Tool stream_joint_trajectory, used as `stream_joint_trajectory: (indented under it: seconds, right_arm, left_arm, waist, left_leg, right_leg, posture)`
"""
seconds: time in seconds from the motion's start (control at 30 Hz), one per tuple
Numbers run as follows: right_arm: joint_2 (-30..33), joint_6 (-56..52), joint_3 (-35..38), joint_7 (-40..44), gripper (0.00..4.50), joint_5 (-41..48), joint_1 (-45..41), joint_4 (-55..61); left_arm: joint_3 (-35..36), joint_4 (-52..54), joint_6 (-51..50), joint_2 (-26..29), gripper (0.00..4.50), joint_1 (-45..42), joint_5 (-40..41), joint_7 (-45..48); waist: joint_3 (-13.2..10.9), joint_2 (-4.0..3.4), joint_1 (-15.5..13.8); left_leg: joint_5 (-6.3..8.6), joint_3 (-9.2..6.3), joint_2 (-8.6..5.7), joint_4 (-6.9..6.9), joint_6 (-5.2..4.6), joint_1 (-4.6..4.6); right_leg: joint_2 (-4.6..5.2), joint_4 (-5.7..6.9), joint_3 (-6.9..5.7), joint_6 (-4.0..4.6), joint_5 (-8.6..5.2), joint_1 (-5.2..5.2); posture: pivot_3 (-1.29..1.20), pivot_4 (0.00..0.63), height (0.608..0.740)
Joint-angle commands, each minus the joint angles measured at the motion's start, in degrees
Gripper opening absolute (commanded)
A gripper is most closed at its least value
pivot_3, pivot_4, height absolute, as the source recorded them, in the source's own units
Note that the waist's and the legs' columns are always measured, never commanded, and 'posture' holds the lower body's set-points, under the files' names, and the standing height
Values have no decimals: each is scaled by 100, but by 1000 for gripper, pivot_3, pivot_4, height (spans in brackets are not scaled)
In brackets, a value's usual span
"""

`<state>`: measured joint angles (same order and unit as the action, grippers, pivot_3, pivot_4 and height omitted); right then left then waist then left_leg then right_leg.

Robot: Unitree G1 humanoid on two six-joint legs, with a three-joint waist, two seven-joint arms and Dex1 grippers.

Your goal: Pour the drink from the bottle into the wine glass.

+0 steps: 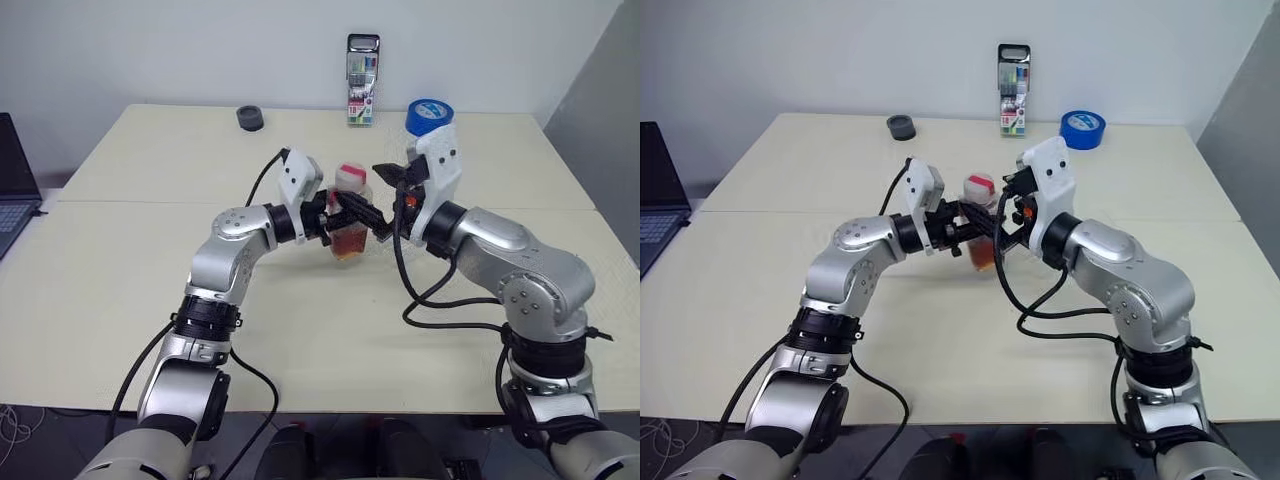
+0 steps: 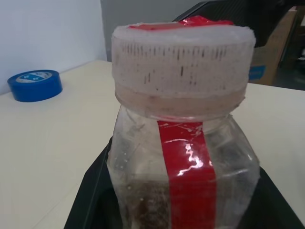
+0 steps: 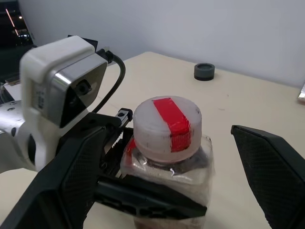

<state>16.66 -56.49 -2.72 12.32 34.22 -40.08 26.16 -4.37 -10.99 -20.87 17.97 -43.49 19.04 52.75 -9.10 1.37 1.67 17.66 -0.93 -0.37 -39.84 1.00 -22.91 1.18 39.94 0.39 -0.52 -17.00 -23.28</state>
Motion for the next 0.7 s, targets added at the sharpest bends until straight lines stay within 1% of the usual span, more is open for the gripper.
stream_joint_trajectory:
  seconds: [0.03, 0.33, 0.43, 0.57, 0.63, 0.7]
  right_arm:
    - [-97, 181, 48, -20, 4500, -94, -157, 92]
    - [-235, 250, 90, 78, 4500, -173, -226, -8]
    - [-226, 286, 126, 100, 3873, -167, -212, -6]
    - [-178, 290, 92, 135, 2469, -211, -175, -7]
    - [-197, 354, 74, 151, 1865, -259, -160, -36]
    - [-187, 419, 35, 187, 1871, -333, -155, -73]
  left_arm:
    - [27, 434, 10, -17, 1774, -58, 142, 33]
    - [32, 445, 30, -133, 1774, -22, 111, -31]
    - [57, 459, 23, -111, 1774, 10, 113, -28]
    - [52, 482, 25, -71, 1774, 62, 100, -24]
    - [50, 523, 5, -83, 1774, 79, 116, -45]
    - [39, 626, -52, -95, 1774, 133, 149, -65]
  waist:
    - [0, 0, 1]
    - [-1, -1, 2]
    - [-1, -1, 2]
    - [-1, -1, 2]
    - [-1, -1, 2]
    - [-1, -1, 2]
  left_leg:
    - [0, 0, 0, 0, 0, 0]
    - [0, 0, 0, 0, 0, 0]
    - [0, 0, 0, 1, 0, 0]
    - [0, 0, 0, 0, 0, 1]
    - [0, 0, 0, 1, 0, 0]
    - [0, 0, 0, 1, 0, 0]
  right_leg:
    - [0, 0, 0, 0, 0, -1]
    - [0, 0, 0, 0, 0, -1]
    - [0, 0, 0, 0, 0, -1]
    - [0, 0, 0, 0, 0, -1]
    - [0, 0, 0, 0, 0, -1]
    - [0, 0, 0, 0, 0, -1]
  posture:
    - [0, 150, 740]
    - [0, 150, 740]
    - [0, 150, 740]
    - [0, 150, 740]
    - [0, 150, 740]
    - [0, 150, 740]
